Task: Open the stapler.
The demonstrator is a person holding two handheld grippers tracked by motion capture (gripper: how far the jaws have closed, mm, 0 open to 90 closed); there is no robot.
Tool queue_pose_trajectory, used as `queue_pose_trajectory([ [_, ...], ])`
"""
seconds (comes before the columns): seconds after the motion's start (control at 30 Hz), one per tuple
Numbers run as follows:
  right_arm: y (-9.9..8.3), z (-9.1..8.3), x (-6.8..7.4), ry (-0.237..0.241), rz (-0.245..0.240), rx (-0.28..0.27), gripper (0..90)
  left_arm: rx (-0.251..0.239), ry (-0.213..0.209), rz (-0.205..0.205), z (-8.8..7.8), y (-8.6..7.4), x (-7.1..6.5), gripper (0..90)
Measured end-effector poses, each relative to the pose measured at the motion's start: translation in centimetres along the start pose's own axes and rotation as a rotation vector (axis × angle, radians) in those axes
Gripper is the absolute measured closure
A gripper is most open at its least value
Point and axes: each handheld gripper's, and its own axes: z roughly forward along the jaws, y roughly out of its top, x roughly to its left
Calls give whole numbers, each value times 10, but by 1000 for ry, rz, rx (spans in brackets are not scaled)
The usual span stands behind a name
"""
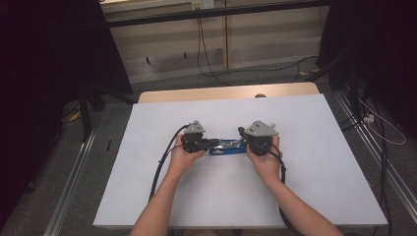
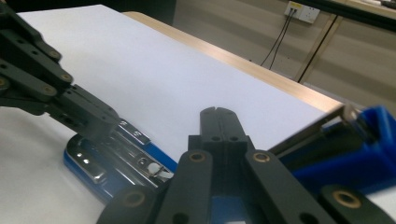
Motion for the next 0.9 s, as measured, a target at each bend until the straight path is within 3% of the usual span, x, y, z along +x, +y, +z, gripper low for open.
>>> queue_pose_trajectory([
  [0.07,-1,0,-1,13,16,-8,900,-2,1,0,0,0,0,900],
  [0.17,-1,0,0,14,-11,3,900,-4,0,-4,0,-1,0,900],
  [0.5,-4,2,-1,18,-12,17,900,0,1,-7,0,0,0,900],
  [0.9,-25,-2,-24,-2,50,52,900,-8,-8,-9,0,-1,1,900],
])
